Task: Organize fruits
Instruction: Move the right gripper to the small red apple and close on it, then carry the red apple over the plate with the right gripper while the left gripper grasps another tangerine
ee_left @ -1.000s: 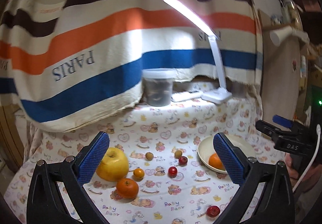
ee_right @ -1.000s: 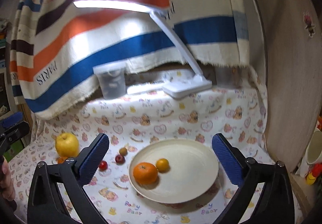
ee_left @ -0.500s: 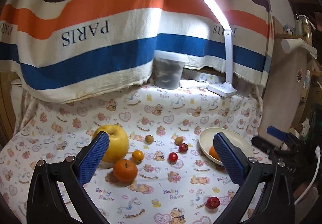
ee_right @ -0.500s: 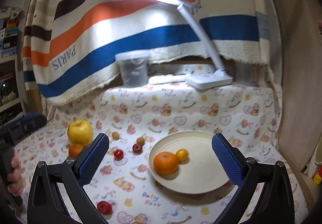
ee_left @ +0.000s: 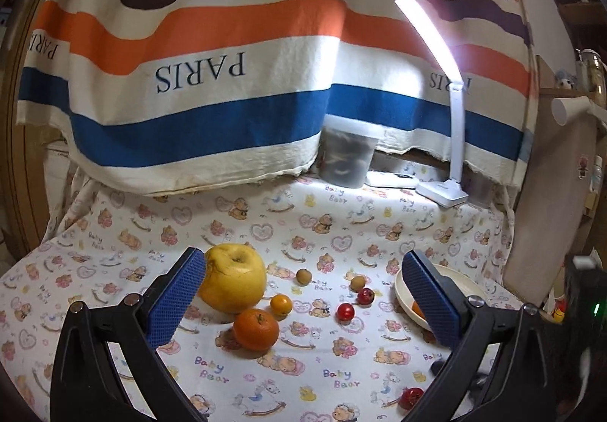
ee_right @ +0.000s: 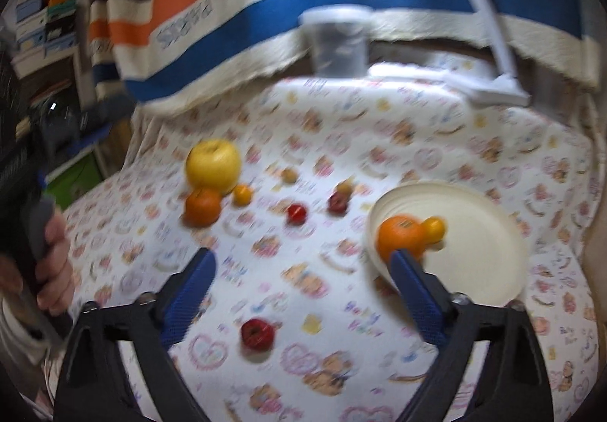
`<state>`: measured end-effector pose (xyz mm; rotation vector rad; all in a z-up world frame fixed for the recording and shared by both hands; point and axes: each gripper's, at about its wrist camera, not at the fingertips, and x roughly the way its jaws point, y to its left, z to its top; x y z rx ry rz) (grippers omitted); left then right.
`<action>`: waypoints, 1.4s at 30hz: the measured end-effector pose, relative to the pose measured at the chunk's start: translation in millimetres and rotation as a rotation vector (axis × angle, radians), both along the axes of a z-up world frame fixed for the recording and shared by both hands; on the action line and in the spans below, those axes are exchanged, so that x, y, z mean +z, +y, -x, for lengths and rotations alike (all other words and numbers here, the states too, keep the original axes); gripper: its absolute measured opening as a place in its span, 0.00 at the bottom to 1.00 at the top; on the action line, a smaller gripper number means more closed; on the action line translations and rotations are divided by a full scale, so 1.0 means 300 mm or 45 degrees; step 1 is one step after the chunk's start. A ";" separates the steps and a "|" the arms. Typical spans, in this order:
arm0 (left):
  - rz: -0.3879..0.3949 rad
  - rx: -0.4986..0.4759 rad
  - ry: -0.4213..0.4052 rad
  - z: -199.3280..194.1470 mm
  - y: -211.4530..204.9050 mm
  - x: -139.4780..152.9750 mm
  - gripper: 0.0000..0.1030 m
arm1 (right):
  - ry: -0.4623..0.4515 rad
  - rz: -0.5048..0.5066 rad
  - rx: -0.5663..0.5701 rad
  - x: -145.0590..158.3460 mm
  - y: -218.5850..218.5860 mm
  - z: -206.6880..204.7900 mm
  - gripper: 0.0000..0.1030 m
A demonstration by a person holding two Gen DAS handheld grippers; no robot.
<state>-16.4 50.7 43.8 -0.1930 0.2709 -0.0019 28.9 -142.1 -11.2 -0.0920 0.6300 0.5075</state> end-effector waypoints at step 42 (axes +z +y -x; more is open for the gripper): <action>-0.066 0.139 0.247 -0.126 0.066 -0.053 1.00 | -0.031 -0.014 -0.241 -0.012 -0.065 -0.029 0.27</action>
